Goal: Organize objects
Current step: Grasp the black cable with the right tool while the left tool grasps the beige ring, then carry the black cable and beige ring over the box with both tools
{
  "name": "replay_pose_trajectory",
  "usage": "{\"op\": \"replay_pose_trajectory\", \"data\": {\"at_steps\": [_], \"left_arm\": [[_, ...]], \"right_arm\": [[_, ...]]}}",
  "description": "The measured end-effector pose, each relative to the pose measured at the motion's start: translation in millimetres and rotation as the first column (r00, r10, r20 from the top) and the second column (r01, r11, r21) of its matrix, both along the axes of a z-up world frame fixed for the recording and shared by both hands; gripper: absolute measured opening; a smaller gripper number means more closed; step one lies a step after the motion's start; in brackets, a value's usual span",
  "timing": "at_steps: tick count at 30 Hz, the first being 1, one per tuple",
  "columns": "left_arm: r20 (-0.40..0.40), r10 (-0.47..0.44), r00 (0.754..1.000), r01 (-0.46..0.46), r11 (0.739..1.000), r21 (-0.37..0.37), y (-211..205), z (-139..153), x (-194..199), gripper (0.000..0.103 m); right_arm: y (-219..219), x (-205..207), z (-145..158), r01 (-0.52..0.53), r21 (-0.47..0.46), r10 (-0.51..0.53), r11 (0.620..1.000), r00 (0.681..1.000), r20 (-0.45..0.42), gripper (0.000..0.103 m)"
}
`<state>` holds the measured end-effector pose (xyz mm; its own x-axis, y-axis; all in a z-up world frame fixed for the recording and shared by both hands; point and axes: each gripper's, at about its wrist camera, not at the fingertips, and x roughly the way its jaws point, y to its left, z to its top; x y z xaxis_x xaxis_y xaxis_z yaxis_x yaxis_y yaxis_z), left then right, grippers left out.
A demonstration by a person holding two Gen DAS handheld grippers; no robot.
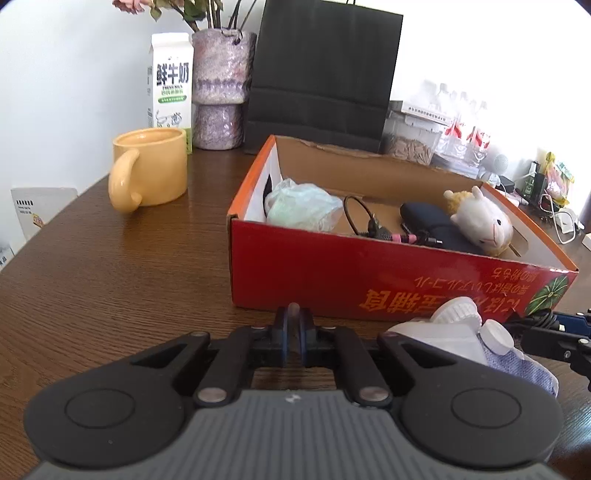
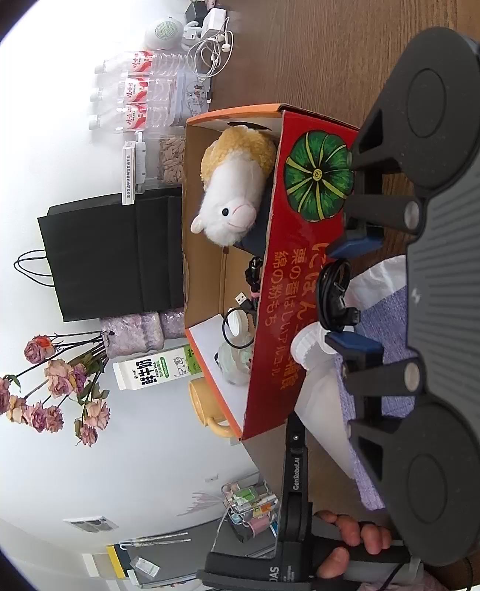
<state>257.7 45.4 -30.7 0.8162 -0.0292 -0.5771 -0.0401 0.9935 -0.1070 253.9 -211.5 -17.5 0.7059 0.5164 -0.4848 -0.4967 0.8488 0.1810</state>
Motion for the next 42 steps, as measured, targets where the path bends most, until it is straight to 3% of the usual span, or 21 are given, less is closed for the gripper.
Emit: {"op": "replay_pose_trajectory", "data": {"at_steps": [18,26,42], "left_arm": [[0.133,0.020,0.991,-0.015,0.999,-0.039,-4.1,17.7,-36.7,0.006],[0.210,-0.001,0.978,0.010,0.999,-0.040,-10.9,38.7,-48.1,0.006],[0.311,-0.058,0.949,0.064,0.998,-0.011,-33.1,78.1,-28.4,0.006]], "right_arm": [[-9.4,-20.3,6.9,0.049,0.044,-0.051,0.998,0.997,0.058,0.042],[-12.8,-23.5,17.8,0.066,0.063,-0.071,0.996,0.994,0.083,0.042],[-6.8,-10.3,56.0,0.102,0.072,-0.115,0.992,0.973,0.200,0.042]]}}
